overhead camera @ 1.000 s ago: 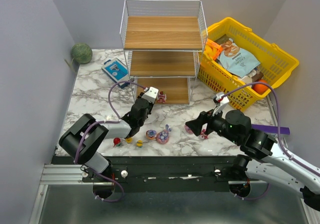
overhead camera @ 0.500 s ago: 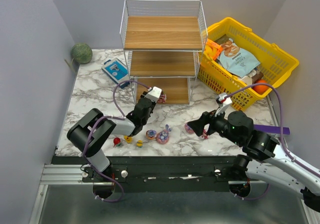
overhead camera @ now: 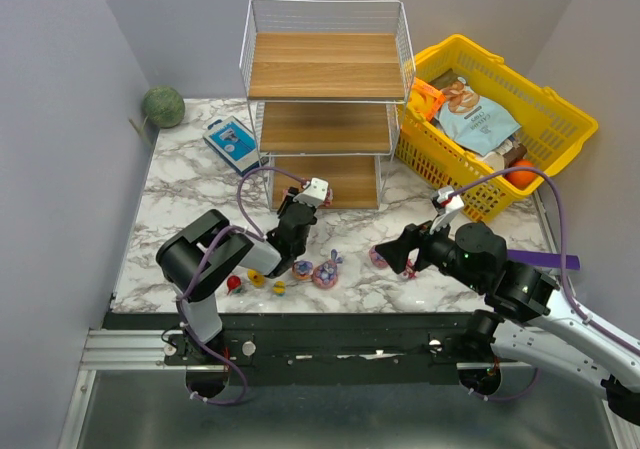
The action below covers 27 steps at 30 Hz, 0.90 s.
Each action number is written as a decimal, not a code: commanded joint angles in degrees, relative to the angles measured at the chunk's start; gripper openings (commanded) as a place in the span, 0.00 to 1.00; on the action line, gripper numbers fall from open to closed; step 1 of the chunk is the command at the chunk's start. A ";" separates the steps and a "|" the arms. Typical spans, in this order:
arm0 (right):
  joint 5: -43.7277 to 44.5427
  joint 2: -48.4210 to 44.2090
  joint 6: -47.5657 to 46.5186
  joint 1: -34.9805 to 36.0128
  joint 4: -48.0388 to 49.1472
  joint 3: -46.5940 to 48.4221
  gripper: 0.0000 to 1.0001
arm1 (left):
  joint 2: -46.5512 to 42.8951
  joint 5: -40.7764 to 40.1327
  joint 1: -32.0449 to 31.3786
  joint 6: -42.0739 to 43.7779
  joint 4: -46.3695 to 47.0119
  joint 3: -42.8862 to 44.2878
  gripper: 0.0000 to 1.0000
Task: Place and organize the plastic toys onto the shelf
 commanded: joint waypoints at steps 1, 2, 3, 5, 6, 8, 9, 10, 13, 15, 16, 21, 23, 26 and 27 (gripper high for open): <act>1.06 0.00 -0.24 0.12 -1.83 2.05 0.86 | 1.42 -6.30 -0.33 1.42 6.01 1.19 0.10; 1.14 0.00 -0.15 0.12 -1.74 2.05 0.86 | 1.69 -6.30 -0.33 1.94 6.62 1.28 0.10; 1.23 0.00 -0.07 0.12 -1.83 2.05 0.86 | 2.30 -6.21 -0.24 2.21 6.80 1.63 0.11; 1.41 -0.09 -0.07 0.12 -1.92 1.96 0.86 | 2.83 -6.39 -0.24 2.56 6.72 2.16 0.11; 1.50 0.00 -0.07 0.12 -1.92 1.96 0.86 | 3.36 -6.30 -0.24 3.00 6.80 2.51 0.11; 1.59 0.00 0.02 0.12 -2.09 1.87 0.86 | 3.71 -6.65 -0.24 3.35 7.50 2.69 0.11; 1.59 0.00 0.02 0.03 -2.09 1.87 0.86 | 3.89 -6.65 -0.24 3.44 7.77 2.86 0.11; 1.67 -0.09 0.02 0.12 -2.09 1.87 0.86 | 3.97 -6.48 -0.06 3.53 7.77 2.86 0.11; 1.67 -0.09 0.11 0.21 -2.18 1.87 0.86 | 3.89 -6.21 0.29 2.57 7.34 3.13 0.15; 1.67 0.09 0.02 0.12 -2.18 1.87 0.86 | 3.36 -5.25 0.64 1.69 5.67 3.39 0.18; 1.67 0.26 -0.07 0.03 -2.18 1.87 0.86 | 3.27 -5.16 0.99 0.99 5.40 3.39 0.20; 1.59 0.79 -0.59 0.03 -2.18 2.22 0.86 | 1.35 -2.44 1.96 -0.95 5.23 1.99 0.29; 1.50 0.70 -0.68 0.12 -2.27 2.22 0.86 | 0.90 -1.38 2.48 -2.18 2.78 2.25 0.31; 1.58 0.53 -0.59 0.03 -2.27 2.14 0.86 | 0.72 -0.50 2.57 -2.10 2.15 2.51 0.36; 1.59 0.35 -0.51 0.12 -2.27 2.05 0.86 | 0.72 -0.41 2.57 -2.09 1.89 2.69 0.39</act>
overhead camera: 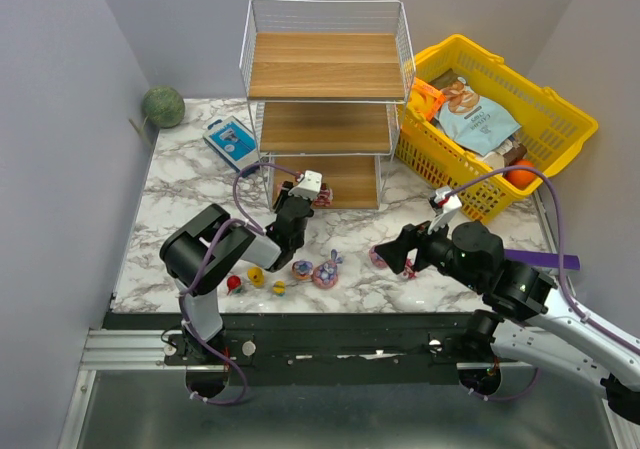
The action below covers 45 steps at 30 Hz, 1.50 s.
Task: Place and organize the plastic toys onto the shelf
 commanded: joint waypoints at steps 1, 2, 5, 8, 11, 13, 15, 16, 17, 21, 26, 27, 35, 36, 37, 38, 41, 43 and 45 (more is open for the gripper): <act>1.45 -0.59 -0.48 0.03 -1.72 1.94 0.86 | -2.10 1.66 0.28 -1.66 -0.30 0.50 0.40; 1.45 -0.85 -0.40 0.12 -1.72 1.94 0.86 | -2.01 1.75 0.28 -1.66 -0.30 0.50 0.41; 1.54 -1.12 -0.40 0.03 -1.63 1.76 0.86 | -1.83 1.58 0.28 -1.66 -1.00 0.86 0.45; 1.72 -1.12 -0.48 0.12 -1.72 1.67 0.86 | -1.92 1.49 0.28 -1.74 -1.36 1.03 0.53; 1.81 -0.68 -0.57 0.12 -1.63 1.94 0.86 | -2.01 1.67 0.28 -1.66 -1.27 0.94 0.59; 1.98 -0.42 -0.48 0.12 -1.63 2.11 0.86 | -2.27 1.75 0.28 -1.74 -1.10 0.68 0.62; 1.98 -0.41 -0.13 0.21 -1.72 2.11 0.86 | -2.88 2.45 0.28 -1.66 -0.57 0.33 0.65; 1.98 -0.41 -0.05 0.12 -1.63 2.03 0.86 | -3.15 2.72 0.28 -1.31 -0.13 -0.28 0.69; 1.98 -0.41 0.22 0.12 -2.24 2.11 0.86 | -3.50 2.89 0.28 -1.13 0.66 -0.55 0.73; 2.24 -0.94 1.19 0.12 -3.21 1.76 0.86 | -6.22 4.65 0.63 0.10 0.75 -0.82 0.84; 3.03 -1.29 1.71 0.03 -3.57 1.41 0.86 | -9.12 5.35 0.72 0.01 -1.79 -0.29 0.95; 2.95 -1.29 1.89 0.12 -3.48 1.41 0.86 | -10.35 5.44 0.63 -0.25 -2.06 -0.37 0.98; 4.35 -0.24 2.15 0.12 -4.18 2.38 0.86 | -19.40 8.60 0.54 -4.37 -8.72 -2.48 0.99; 4.35 -0.06 2.15 0.12 -4.18 2.38 0.86 | -21.85 9.65 0.54 -5.08 -9.70 -2.75 0.99; 4.35 0.20 2.24 0.12 -4.10 2.46 0.86 | -23.09 10.36 0.54 -5.87 -10.84 -3.10 0.99; 4.53 0.98 2.33 0.12 -4.18 2.55 0.86 | -24.49 10.80 0.54 -6.40 -13.20 -3.36 0.99; 5.23 2.83 2.59 0.12 -4.18 2.90 0.86 | -29.86 12.21 0.54 -8.42 -18.21 -3.98 0.99; 5.24 4.06 2.86 0.12 -4.18 3.17 0.86 | -33.46 14.13 0.63 -11.41 -21.03 -4.24 0.99; 5.85 5.64 3.55 0.12 -4.18 3.52 0.86 | -37.05 14.85 0.63 -13.42 -26.12 -4.16 0.99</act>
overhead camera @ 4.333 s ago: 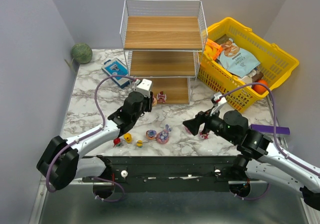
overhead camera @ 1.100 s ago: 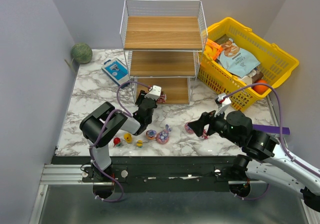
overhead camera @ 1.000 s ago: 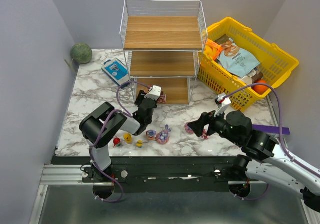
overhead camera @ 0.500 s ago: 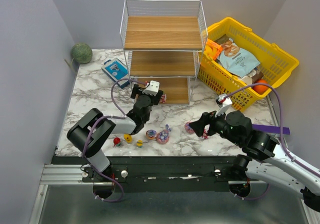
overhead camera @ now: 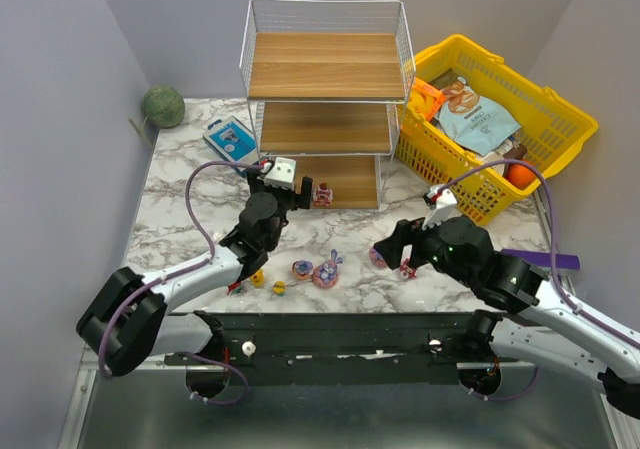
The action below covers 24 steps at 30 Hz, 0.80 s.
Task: Place and organize the plastic toys onto the shelf
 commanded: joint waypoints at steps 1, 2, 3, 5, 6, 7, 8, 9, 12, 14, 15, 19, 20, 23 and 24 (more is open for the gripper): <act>2.57 2.72 1.35 0.12 -1.63 2.10 0.86 | -7.15 4.22 0.11 -7.13 -11.86 -0.81 0.99; 2.75 3.16 1.44 0.12 -1.63 2.27 0.86 | -8.47 4.75 0.02 -7.93 -15.36 -0.72 0.99; 2.75 3.86 1.53 0.03 -1.63 2.54 0.86 | -11.09 4.49 0.02 -8.81 -17.31 -0.55 0.99; 3.27 4.48 1.35 0.12 -1.63 2.80 0.86 | -14.00 3.36 0.11 -11.45 -21.87 -0.37 0.99; 3.71 4.74 1.35 0.03 -1.63 2.89 0.86 | -16.71 2.65 0.11 -12.32 -23.55 -0.28 0.99; 3.71 5.61 1.35 0.12 -1.71 3.50 0.86 | -18.05 1.86 0.28 -13.55 -25.40 0.41 0.99; 3.37 6.23 1.18 0.12 -1.80 3.85 0.86 | -19.10 0.90 0.37 -15.91 -29.16 0.94 0.99; 3.36 6.76 1.09 0.12 -1.80 4.21 0.86 | -20.77 -0.50 0.54 -16.98 -31.28 1.64 0.99; 1.53 9.31 0.65 0.21 -1.45 5.61 0.86 | -22.19 -0.52 1.51 -19.62 -40.07 5.51 0.99; -0.40 11.24 -0.22 0.12 0.03 6.49 0.86 | -22.37 -0.34 2.04 -20.15 -46.29 8.85 0.99; -0.42 11.77 -0.67 0.82 0.57 6.67 0.85 | -22.37 -0.43 2.21 -20.85 -48.25 9.99 0.99; 0.20 16.42 -1.20 3.89 2.94 8.95 0.85 | -22.89 1.50 3.53 -21.39 -56.08 15.35 0.99; 0.29 17.48 -1.11 4.51 3.03 9.74 0.84 | -23.07 1.94 3.88 -21.47 -58.00 15.88 0.99; 0.72 22.22 -0.15 7.23 3.29 12.20 0.85 | -24.65 3.26 5.11 -21.21 -59.51 16.59 0.98; 1.42 24.06 0.12 8.89 3.56 13.16 0.85 | -25.35 3.00 5.20 -20.95 -59.26 16.33 0.96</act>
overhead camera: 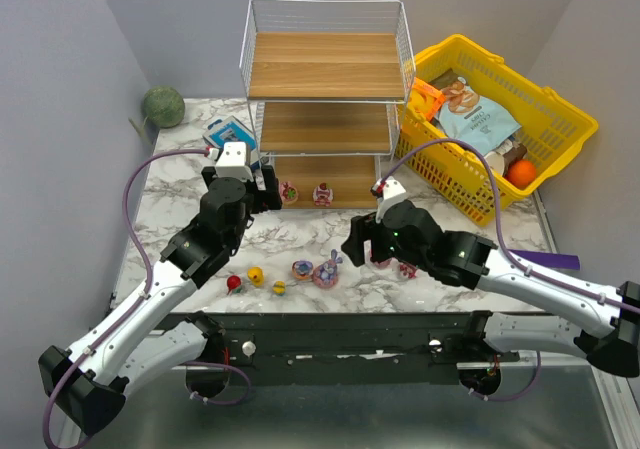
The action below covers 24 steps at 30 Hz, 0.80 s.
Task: Place and organize the plastic toys onto the shelf
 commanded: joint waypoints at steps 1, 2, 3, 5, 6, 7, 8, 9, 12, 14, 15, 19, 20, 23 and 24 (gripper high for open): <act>1.32 5.24 0.51 4.38 2.36 4.08 0.84 | -4.58 1.10 1.23 0.14 -5.97 -0.82 0.95; 2.19 5.85 0.78 5.43 2.79 4.43 0.85 | -5.73 1.10 1.23 1.98 -3.52 -1.97 0.95; 2.98 6.47 0.78 6.84 3.23 4.61 0.85 | -6.96 1.10 1.23 2.78 -2.37 -3.11 0.95; 3.52 8.23 1.30 7.81 3.59 5.14 0.85 | -11.00 1.53 1.31 5.06 0.96 -6.37 0.95; 3.96 8.93 1.83 8.16 3.59 5.31 0.85 | -12.15 2.23 1.40 5.68 1.85 -7.33 0.95; 4.39 9.72 3.14 8.34 3.50 5.75 0.85 | -14.33 2.50 1.40 6.21 2.64 -9.00 0.95; 5.10 10.08 4.46 8.52 2.37 5.84 0.84 | -15.31 2.68 1.40 6.65 3.96 -9.71 0.95; 7.80 10.17 6.12 8.52 1.40 5.84 0.84 | -16.11 3.11 1.40 7.18 4.41 -10.32 0.95; 19.54 8.68 19.90 8.52 -7.99 4.62 0.84 | -17.87 3.64 1.40 7.97 5.37 -12.00 0.95; 24.59 7.10 28.79 8.52 -18.48 4.70 0.84 | -17.87 4.00 1.40 8.58 5.55 -12.53 0.95; 28.88 5.70 32.21 8.52 -23.00 5.22 0.84 | -17.79 4.17 1.40 8.76 5.73 -12.70 0.95; 33.31 4.02 53.88 8.52 -44.01 7.69 0.83 | -16.38 4.96 1.49 9.11 6.78 -13.58 0.95; 33.05 4.01 57.35 8.35 -49.88 7.60 0.83 | -16.29 5.05 1.49 9.11 6.70 -13.58 0.95; 31.21 3.32 65.46 7.65 -53.10 3.31 0.80 | -15.94 4.44 1.49 9.73 6.26 -13.41 0.95; 28.94 2.96 66.86 6.94 -52.84 1.73 0.80 | -15.94 4.17 1.49 9.82 6.34 -13.49 0.95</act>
